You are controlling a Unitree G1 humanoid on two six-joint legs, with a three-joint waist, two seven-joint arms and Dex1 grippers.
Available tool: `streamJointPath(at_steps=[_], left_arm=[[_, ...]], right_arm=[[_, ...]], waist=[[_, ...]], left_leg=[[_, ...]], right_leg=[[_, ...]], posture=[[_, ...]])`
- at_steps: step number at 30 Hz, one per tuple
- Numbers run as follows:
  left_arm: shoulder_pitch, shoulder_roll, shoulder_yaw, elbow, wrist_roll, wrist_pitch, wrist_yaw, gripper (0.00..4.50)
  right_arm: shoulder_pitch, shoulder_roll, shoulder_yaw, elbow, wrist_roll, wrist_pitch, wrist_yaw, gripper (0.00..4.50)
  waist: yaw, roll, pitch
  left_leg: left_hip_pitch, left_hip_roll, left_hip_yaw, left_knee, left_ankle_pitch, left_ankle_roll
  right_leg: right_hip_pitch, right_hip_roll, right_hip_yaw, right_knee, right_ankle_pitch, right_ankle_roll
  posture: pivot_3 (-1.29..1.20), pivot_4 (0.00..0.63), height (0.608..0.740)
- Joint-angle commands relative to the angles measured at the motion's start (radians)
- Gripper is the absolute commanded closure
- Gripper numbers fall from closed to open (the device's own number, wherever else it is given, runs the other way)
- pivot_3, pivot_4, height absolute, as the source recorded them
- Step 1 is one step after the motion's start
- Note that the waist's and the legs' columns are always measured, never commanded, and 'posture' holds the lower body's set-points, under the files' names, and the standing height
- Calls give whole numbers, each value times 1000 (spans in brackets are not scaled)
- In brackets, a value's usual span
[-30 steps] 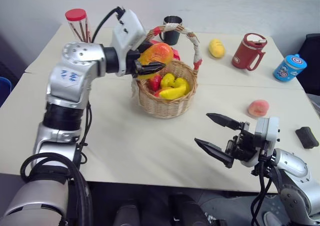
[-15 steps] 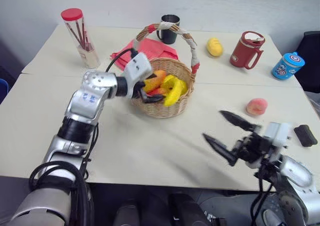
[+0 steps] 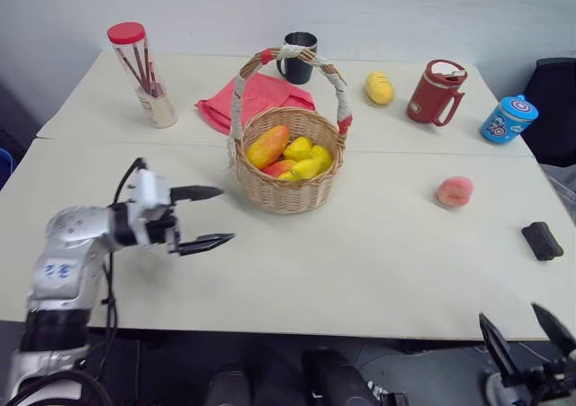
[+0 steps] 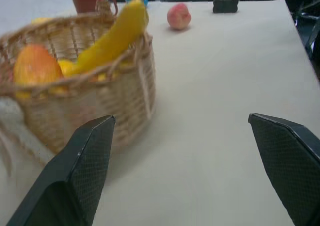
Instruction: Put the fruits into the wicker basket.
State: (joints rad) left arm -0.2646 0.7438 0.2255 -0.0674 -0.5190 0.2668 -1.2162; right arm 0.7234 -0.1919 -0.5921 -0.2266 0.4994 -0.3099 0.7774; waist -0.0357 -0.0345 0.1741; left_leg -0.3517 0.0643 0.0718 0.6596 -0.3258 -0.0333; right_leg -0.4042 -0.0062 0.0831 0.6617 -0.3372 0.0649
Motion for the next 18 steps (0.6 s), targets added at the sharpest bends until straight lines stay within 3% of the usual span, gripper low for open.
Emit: streamJointPath(at_steps=[1,4,7,14,18], left_arm=[[61,55,62,-98,-92,60,-41,29],[88,68,89,-149,-128,90,-14,29],[110,50,77,-183,-113,78,19,29],[101,18,14,-222,-88,69,81,29],[126,-9,-5,-262,-59,21,119,29]], right_arm=[[-21,-2,-13,11,13,-46,-21,0],[-108,-37,5,9,-7,-39,-57,0],[-275,-139,30,-4,-31,42,-103,0],[-760,-366,168,106,-80,461,-277,0],[-1038,-429,276,298,-126,589,-259,0]], waist=[[-3,0,0],[-4,0,0],[-14,0,0],[-22,1,0],[-23,3,1]], left_leg=[[0,-1,0,0,0,1],[0,0,0,0,-1,0],[1,-1,0,0,-1,0],[-1,-1,0,0,0,-1],[-2,-1,1,1,0,-1]], right_leg=[[0,-1,0,0,0,0],[1,-1,0,0,0,0],[1,-2,0,0,0,0],[-3,1,1,2,0,1],[-5,2,3,1,0,1]], posture=[[0,150,740],[0,150,740],[0,150,740],[0,150,740],[0,150,740]])
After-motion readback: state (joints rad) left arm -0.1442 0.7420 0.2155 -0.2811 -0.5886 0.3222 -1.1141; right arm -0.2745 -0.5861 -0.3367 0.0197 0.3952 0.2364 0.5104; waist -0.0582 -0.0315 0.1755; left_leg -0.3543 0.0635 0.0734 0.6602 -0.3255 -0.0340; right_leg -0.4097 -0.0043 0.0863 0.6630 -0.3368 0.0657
